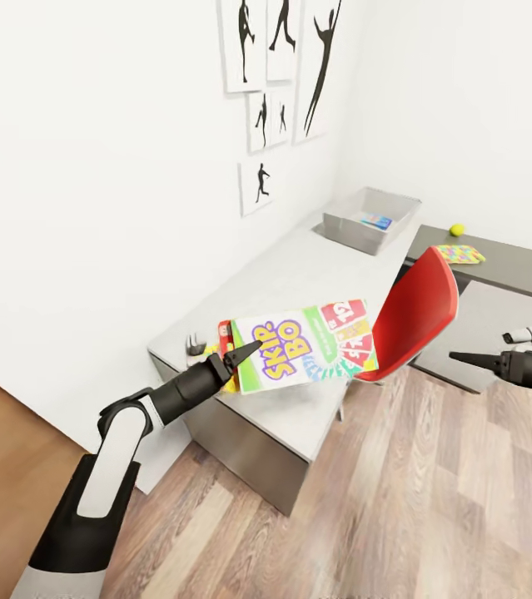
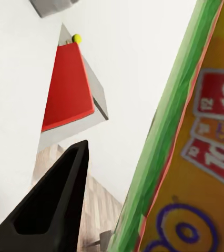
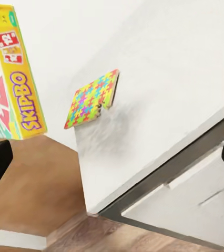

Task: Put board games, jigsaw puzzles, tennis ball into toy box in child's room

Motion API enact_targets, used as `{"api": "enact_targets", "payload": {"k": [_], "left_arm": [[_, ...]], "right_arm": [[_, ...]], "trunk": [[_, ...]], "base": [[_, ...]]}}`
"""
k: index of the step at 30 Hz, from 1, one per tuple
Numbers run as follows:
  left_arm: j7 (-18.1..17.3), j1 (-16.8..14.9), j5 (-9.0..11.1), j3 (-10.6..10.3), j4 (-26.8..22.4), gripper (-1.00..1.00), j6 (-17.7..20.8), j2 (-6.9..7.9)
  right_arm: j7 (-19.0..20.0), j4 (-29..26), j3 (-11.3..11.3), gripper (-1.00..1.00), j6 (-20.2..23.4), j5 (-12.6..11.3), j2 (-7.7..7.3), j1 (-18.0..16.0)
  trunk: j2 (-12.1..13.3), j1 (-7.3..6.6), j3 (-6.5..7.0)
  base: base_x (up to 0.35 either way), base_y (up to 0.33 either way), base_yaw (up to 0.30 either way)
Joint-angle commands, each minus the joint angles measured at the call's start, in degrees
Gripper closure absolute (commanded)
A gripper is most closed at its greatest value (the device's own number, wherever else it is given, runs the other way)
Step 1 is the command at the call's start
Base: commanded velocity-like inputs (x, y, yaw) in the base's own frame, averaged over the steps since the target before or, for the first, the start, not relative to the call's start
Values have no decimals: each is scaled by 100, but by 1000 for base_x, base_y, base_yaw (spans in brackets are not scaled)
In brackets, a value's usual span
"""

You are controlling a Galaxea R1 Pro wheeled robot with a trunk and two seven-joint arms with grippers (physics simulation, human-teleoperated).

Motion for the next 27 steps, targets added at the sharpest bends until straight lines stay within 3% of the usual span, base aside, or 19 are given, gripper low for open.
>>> {"api": "enact_targets", "payload": {"k": [1, 6, 7, 10, 11, 14, 17, 23, 27], "left_arm": [[-9, -4, -8, 7, -1, 100, 26, -3], [65, -183, 301, 56, 5, 100, -19, -2], [426, -375, 467, 108, 1, 100, -40, 4], [1002, -509, 506, 142, -5, 100, -70, -9], [1990, -842, 583, 206, -1, 100, -107, -34], [2287, -1028, 823, 347, 7, 100, -111, -35], [2561, -1215, 1304, 483, 3, 100, -114, -23], [3011, -1343, 1636, 551, -13, 100, -121, -28], [3106, -1483, 1692, 591, -17, 100, -125, -2]], "right_arm": [[4, 1, 0, -100, 35, -17, -2, -3], [-31, 5, -135, -100, 36, -12, -21, 39], [-42, 10, -222, -100, 37, 14, -55, 55], [-42, 7, -251, -100, 41, 31, -80, 62], [-42, 5, -271, -100, 44, 44, -102, 66], [-42, 4, -276, -100, 44, 50, -108, 67], [-42, 4, -275, -100, 45, 55, -109, 68], [-42, -5, -273, -100, 45, 58, -105, 91], [-42, -40, -273, -100, 45, 69, -98, 123]], "trunk": [[-3, 0, -2], [-3, 0, 10], [-3, 0, 12], [-3, 0, 20], [-3, 0, 22], [-3, 0, 30], [-3, 0, 37], [-3, 0, 53], [-3, 0, 63]], "base": [[0, 0, -268], [0, 0, -273], [0, 0, -277], [0, 0, -277], [0, 0, -278], [0, 0, -278], [0, 0, -278], [0, 0, -278], [0, 0, -278]]}}
